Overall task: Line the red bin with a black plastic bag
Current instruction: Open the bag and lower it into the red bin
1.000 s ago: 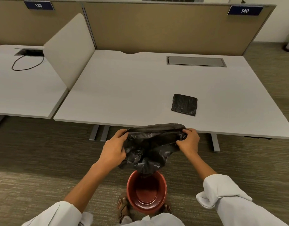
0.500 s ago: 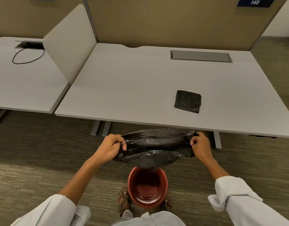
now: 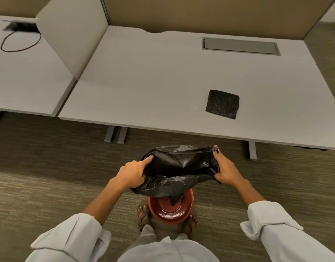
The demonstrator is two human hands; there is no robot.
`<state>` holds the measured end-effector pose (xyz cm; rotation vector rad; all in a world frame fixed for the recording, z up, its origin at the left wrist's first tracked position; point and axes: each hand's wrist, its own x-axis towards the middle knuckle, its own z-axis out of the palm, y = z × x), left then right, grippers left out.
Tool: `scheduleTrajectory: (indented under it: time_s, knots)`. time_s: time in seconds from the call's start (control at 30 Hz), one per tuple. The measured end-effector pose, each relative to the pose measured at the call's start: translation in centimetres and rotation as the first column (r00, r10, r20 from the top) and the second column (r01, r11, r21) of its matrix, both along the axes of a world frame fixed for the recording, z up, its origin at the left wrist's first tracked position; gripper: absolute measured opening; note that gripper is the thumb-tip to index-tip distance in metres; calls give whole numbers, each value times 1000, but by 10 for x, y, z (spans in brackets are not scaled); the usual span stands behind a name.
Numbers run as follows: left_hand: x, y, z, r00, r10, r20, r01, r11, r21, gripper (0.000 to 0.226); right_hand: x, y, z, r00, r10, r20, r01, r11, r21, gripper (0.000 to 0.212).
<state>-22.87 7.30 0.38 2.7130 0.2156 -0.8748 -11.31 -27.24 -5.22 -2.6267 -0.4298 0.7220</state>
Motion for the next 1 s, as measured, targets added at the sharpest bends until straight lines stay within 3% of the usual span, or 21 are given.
scheduleTrajectory:
  time_s: [0.1, 0.2, 0.3, 0.4, 0.47, 0.57, 0.7, 0.87, 1.0]
  knots:
    - [-3, -2, -18, 999, -48, -22, 49, 995, 92, 117, -7, 4, -7, 999, -15, -35, 17, 999, 44, 83]
    - [-8, -7, -36, 998, -69, 2, 68, 990, 122, 141, -18, 14, -13, 975, -221, 8, 219, 971, 96, 84]
    - [-11, -16, -50, 997, -71, -33, 74, 993, 95, 148, -27, 36, -22, 874, -483, 47, 473, 871, 134, 94]
    - [-13, -24, -60, 994, -12, -113, 11, 1000, -3, 148, -34, 59, -31, 835, -546, 71, 543, 838, 57, 93]
    - [-12, -23, -67, 989, 61, -138, -70, 996, -57, 139, -37, 65, -38, 869, -492, 49, 494, 868, -49, 105]
    - [-9, -17, -77, 985, 151, -89, -156, 986, -55, 113, -39, 62, -49, 956, -293, 18, 290, 933, -214, 118]
    - [-3, -7, -88, 988, 111, -104, -107, 993, 40, 99, -34, 53, -64, 991, -135, 10, 130, 933, -335, 116]
    - [9, 0, -116, 982, 53, -180, -36, 995, 98, 104, -30, 56, -97, 993, -109, -48, 87, 938, -337, 116]
    - [6, 7, -151, 972, 104, -208, -92, 993, 67, 106, -31, 62, -132, 988, -115, -102, 86, 963, -254, 117]
